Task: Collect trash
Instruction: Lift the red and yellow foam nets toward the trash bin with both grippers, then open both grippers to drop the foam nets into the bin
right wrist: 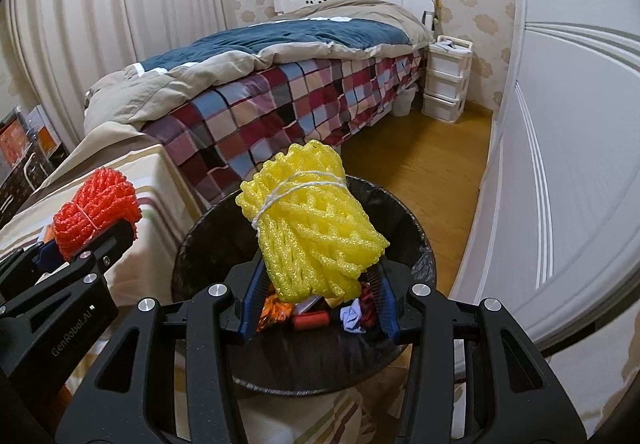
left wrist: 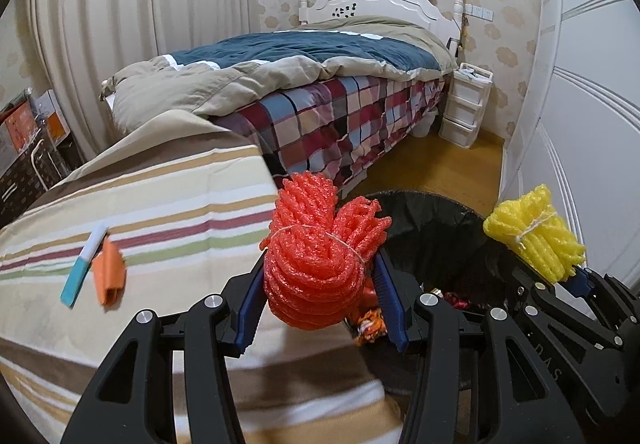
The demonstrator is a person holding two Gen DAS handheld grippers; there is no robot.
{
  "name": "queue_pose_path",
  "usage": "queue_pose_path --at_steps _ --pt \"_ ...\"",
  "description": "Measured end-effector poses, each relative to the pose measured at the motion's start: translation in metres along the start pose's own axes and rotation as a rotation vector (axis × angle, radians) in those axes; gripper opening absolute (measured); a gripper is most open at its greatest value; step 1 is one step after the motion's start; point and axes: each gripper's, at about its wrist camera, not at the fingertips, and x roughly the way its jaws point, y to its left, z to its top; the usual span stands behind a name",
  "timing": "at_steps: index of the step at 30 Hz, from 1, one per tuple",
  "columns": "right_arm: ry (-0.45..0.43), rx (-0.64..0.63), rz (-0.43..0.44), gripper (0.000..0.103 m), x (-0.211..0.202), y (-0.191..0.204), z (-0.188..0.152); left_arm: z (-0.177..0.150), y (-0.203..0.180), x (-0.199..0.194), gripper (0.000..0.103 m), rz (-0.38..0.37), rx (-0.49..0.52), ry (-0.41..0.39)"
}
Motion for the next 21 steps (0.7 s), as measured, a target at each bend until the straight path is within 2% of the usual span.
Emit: queue_pose_path --at_steps 16,20,21 --pt "0.043 0.036 -0.037 0.045 0.038 -0.015 0.008 0.014 -0.014 0.029 0.051 -0.002 0.019 0.043" --pt "0.043 0.037 -0.041 0.047 0.041 -0.015 0.01 0.015 -0.016 0.032 0.061 -0.005 0.021 0.052" --pt "0.043 0.037 -0.041 0.051 0.041 -0.015 0.01 0.015 -0.016 0.032 0.063 -0.004 0.018 0.052"
